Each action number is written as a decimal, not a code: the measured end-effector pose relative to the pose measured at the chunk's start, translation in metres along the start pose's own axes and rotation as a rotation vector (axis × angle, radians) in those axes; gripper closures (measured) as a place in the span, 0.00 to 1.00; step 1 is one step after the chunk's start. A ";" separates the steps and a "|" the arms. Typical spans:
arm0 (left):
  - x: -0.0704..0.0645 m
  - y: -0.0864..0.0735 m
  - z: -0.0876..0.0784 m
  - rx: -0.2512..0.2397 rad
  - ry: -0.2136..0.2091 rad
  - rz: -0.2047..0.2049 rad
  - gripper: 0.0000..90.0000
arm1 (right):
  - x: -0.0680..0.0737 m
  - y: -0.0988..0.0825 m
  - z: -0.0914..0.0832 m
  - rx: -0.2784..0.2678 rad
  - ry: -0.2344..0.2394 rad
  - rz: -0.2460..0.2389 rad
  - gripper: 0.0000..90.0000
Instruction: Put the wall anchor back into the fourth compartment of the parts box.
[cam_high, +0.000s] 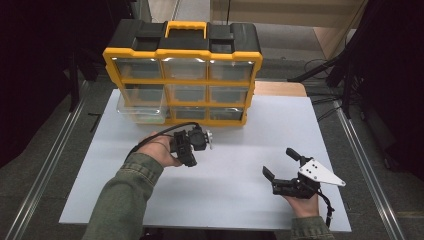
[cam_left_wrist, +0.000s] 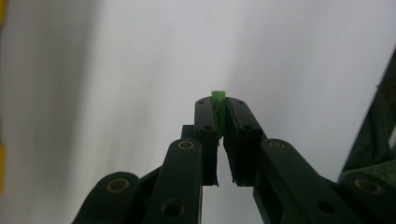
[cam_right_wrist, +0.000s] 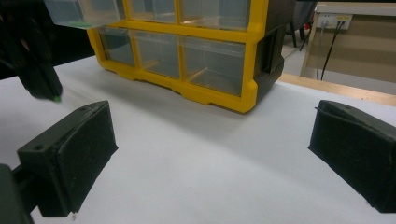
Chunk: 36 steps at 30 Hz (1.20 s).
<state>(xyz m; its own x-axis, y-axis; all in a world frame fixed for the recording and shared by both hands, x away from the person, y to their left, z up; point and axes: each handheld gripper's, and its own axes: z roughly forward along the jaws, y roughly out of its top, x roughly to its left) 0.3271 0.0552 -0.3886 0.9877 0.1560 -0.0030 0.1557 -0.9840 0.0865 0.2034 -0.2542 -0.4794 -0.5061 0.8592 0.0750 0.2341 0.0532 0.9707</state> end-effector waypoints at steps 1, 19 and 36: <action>0.001 -0.002 -0.008 0.000 0.006 0.003 0.93 | 0.000 0.000 0.000 0.000 0.000 0.000 0.01; 0.023 -0.027 -0.109 0.026 0.115 -0.003 0.93 | 0.000 0.000 -0.001 -0.004 -0.006 0.015 0.01; 0.079 -0.068 -0.149 -0.035 0.162 -0.131 0.93 | -0.001 -0.001 0.000 0.000 -0.005 0.013 0.01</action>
<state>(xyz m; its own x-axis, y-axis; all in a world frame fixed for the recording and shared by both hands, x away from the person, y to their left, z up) 0.3929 0.1472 -0.2463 0.9441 0.2968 0.1432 0.2793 -0.9513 0.1304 0.2041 -0.2551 -0.4801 -0.4986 0.8625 0.0865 0.2405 0.0418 0.9697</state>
